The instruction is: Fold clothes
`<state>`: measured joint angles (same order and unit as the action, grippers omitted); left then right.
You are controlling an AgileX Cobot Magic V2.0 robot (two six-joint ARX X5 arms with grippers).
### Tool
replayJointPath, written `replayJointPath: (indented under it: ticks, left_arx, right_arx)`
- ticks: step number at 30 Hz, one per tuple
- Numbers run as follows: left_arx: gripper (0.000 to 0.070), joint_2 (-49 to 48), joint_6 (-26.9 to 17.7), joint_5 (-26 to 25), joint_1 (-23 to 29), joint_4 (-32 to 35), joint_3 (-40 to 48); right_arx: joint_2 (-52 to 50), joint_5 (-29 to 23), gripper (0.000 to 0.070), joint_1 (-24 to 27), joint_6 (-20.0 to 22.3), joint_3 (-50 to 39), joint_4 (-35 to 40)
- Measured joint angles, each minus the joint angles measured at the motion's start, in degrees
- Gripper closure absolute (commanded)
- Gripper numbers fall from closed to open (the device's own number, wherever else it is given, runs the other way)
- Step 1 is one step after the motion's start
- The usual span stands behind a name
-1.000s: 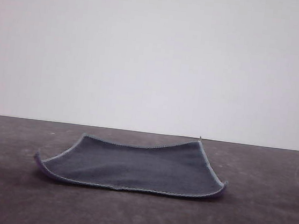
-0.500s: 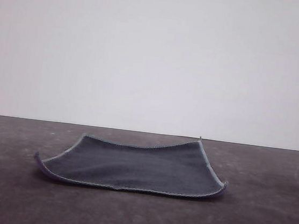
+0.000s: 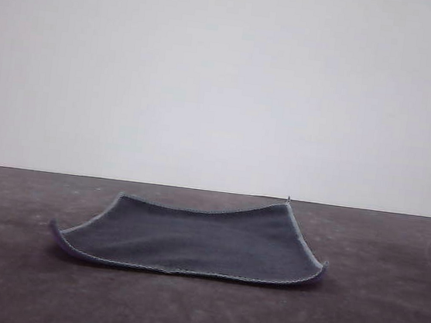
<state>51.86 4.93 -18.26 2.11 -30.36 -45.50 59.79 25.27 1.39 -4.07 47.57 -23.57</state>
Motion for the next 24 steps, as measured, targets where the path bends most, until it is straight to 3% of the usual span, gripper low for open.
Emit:
replayJointPath:
  ticks: [2,3,7,13,24]
  left_arx:
    - [0.0676,0.90,-0.40,-0.50,0.00,-0.03,0.00]
    - [0.0635,1.16,-0.51,-1.09,0.00,-0.04,0.00]
    - [0.0362,1.65,-0.74,-4.73,0.00,0.17,0.00]
    - [0.0345,2.18,-0.72,-11.61,-0.01,1.99,-0.03]
    - [0.0346,14.62,1.78,-16.53,-3.03,10.11,-0.11]
  right_arx:
    - [0.00,0.02,0.0666,0.00,0.57,0.00,-0.31]
    - [0.00,0.06,0.0608,0.00,0.77,0.00,-0.39]
    - [0.00,0.25,0.0212,0.00,1.17,0.00,-0.78]
    - [0.01,0.32,0.0199,0.00,1.04,0.00,-0.84]
    - [7.67,4.67,0.0200,-1.03,-0.48,0.09,2.78]
